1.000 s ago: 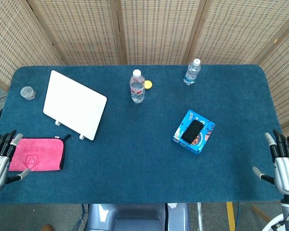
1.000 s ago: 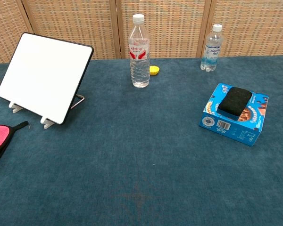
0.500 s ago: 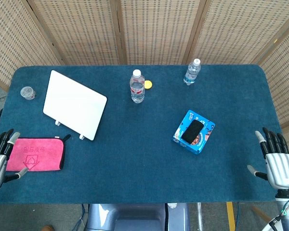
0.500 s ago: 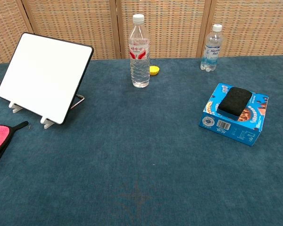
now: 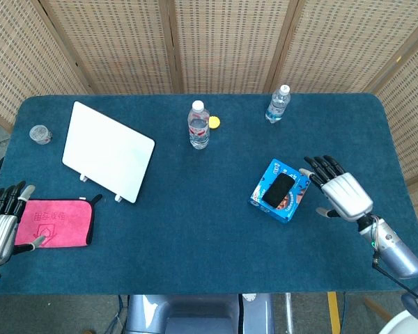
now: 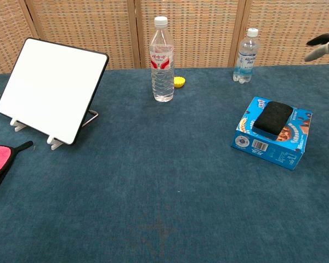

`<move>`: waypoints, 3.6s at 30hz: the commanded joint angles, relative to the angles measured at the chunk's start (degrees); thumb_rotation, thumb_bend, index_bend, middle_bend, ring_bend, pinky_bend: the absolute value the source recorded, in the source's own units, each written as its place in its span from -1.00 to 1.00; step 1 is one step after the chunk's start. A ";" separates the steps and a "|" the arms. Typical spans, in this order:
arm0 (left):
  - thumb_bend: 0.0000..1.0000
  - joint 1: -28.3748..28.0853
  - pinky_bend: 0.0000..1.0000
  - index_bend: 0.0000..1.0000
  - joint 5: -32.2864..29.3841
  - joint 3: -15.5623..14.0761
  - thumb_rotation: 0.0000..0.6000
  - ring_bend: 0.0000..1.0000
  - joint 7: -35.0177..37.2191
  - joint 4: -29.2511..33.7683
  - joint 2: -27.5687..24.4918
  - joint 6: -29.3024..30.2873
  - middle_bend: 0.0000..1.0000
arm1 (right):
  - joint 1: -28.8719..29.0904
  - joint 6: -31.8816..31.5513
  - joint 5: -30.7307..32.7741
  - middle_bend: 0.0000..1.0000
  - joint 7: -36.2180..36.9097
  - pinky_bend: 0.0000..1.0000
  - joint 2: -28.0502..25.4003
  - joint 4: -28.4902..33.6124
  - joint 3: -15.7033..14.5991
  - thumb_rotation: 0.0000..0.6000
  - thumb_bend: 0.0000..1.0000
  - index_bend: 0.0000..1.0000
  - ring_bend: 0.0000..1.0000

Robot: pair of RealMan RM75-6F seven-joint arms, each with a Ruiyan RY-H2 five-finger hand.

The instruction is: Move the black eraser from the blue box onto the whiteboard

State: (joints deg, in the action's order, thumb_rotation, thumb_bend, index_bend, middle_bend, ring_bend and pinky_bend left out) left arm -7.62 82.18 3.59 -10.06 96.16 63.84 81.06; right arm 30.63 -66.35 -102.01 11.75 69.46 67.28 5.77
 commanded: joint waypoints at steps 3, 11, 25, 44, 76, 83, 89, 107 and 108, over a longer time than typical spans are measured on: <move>-1.00 -1.26 -1.00 -1.00 -3.25 0.91 1.00 -1.00 -2.35 0.19 0.90 -2.50 -1.00 | 7.92 7.44 -4.56 -0.92 3.10 -0.82 3.81 -6.71 -3.52 1.00 -1.00 -0.68 -1.00; -1.00 -2.45 -1.00 -1.00 -6.74 1.87 1.00 -1.00 -4.14 -0.26 1.73 -4.41 -1.00 | 12.63 11.05 -5.17 -0.84 1.57 -0.76 5.32 -8.30 -5.71 1.00 -1.00 -0.64 -0.99; -1.00 -3.05 -1.00 -1.00 -8.70 2.29 1.00 -1.00 -3.71 -0.44 1.44 -4.99 -1.00 | 17.39 16.94 -1.71 -0.35 -4.66 -0.49 9.34 -8.70 -6.45 1.00 -0.89 -0.19 -0.55; -1.00 -3.90 -1.00 -1.00 -9.76 2.11 1.00 -1.00 -3.27 -0.29 1.06 -6.20 -1.00 | 25.01 19.37 1.70 0.14 -10.51 -0.13 5.79 13.60 -2.11 1.00 -0.12 0.22 -0.09; -1.00 -3.92 -1.00 -1.00 -10.01 1.60 1.00 -1.00 0.30 -0.91 -0.41 -6.98 -1.00 | 36.49 32.03 17.32 -1.00 -49.85 -0.62 26.78 13.66 3.26 1.00 -1.00 -1.00 -1.00; -1.00 -4.05 -1.00 -1.00 -9.09 1.25 1.00 -1.00 0.58 -0.80 -0.50 -6.97 -1.00 | 32.56 24.40 17.72 -1.00 -53.77 -0.70 16.54 22.49 3.95 1.00 -1.00 -1.00 -1.00; -1.00 -5.47 -1.00 -1.00 -4.29 0.81 1.00 -1.00 2.10 -2.49 -0.55 -7.09 -1.00 | 21.84 10.65 15.27 -1.00 -49.41 -0.72 0.12 28.06 1.81 1.00 -1.00 -1.00 -1.00; -1.00 -24.47 -1.00 -0.88 33.58 -5.76 1.00 -1.00 22.65 -28.50 9.76 -5.02 -1.00 | -13.20 -16.01 33.12 -1.00 -12.44 -0.87 -0.45 8.86 -0.02 1.00 -1.00 -1.00 -1.00; -1.00 -25.92 -1.00 -0.87 35.44 -6.09 1.00 -1.00 22.10 -29.14 10.53 -5.03 -1.00 | -14.10 -16.86 33.15 -1.00 -11.85 -0.87 -0.41 9.94 0.05 1.00 -1.00 -1.00 -1.00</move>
State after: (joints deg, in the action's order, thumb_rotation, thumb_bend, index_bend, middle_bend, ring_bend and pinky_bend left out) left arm -28.05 111.13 -0.24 10.98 70.39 71.07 75.91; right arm 19.15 -80.89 -70.05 -2.21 67.95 75.48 5.68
